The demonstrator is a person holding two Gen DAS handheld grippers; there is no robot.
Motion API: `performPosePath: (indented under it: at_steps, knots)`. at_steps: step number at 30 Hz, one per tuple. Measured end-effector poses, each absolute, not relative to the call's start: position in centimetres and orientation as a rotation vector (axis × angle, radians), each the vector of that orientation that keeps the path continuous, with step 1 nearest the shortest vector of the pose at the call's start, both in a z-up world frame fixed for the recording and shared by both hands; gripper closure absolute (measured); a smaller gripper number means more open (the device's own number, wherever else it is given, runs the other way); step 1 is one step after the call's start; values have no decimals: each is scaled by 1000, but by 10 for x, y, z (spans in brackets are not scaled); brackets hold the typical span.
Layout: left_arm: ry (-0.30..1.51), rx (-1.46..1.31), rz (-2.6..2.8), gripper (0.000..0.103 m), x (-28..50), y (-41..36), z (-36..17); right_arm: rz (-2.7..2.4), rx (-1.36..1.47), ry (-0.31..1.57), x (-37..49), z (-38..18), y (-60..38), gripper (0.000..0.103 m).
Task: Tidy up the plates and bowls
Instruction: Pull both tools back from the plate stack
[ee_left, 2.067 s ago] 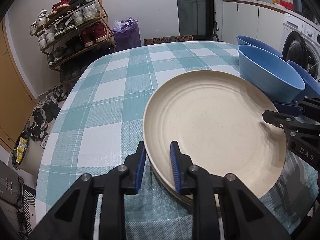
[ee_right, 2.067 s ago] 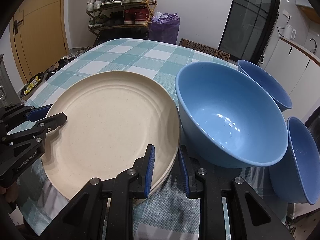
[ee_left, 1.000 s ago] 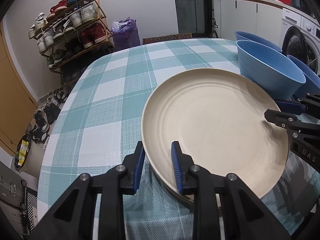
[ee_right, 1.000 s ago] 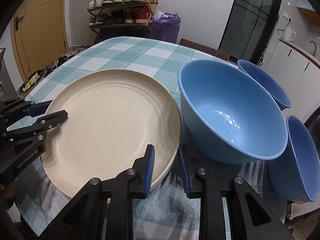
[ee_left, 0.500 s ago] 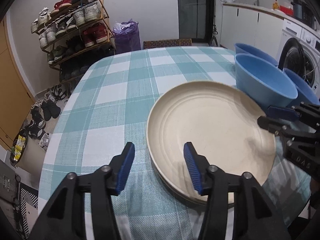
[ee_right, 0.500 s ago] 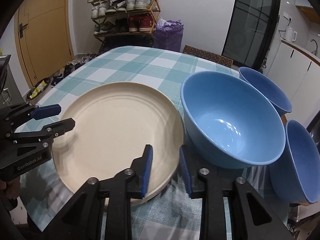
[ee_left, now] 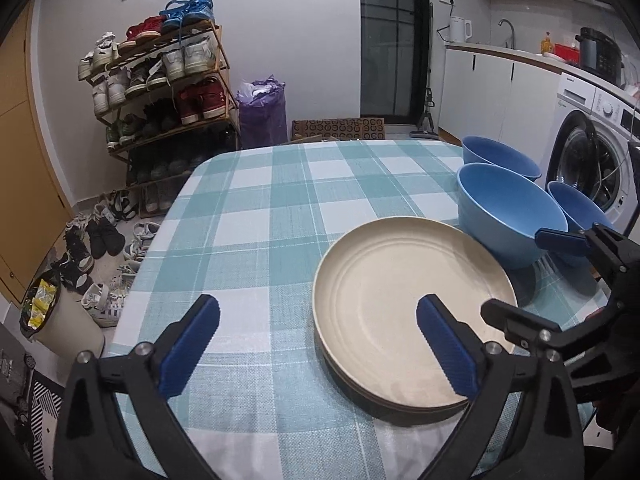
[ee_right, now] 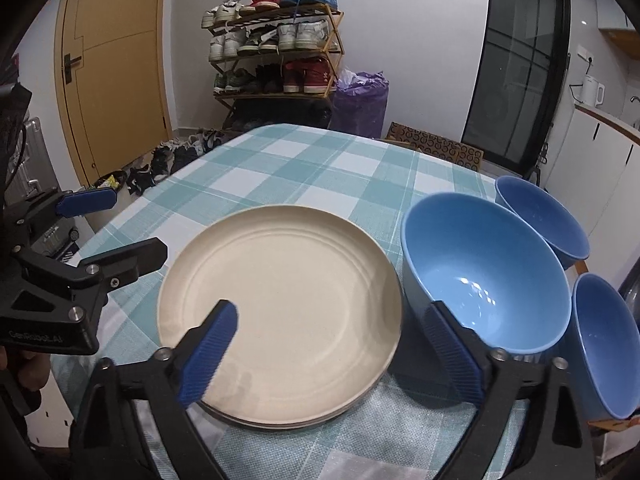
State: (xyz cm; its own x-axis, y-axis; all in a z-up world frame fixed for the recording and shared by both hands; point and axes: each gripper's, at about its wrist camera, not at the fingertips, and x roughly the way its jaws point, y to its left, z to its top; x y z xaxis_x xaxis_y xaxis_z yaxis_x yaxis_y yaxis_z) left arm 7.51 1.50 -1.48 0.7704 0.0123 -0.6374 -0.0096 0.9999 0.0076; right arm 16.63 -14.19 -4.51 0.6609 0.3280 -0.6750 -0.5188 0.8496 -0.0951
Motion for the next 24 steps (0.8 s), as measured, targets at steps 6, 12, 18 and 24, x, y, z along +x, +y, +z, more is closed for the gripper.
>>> performPosePath:
  at_steps: [6, 12, 18, 24]
  knots:
    - [687, -37, -10, 0, 75, 18, -8, 491, -314, 670, 160, -34, -138, 1]
    - [678, -36, -28, 0, 79, 12, 0, 483, -318, 642, 157, -16, -146, 1]
    - [669, -32, -58, 0, 84, 1, 8, 468, -293, 618, 158, 8, -166, 1]
    - [666, -19, -107, 0, 95, -19, 16, 434, -257, 605, 162, 29, -198, 1]
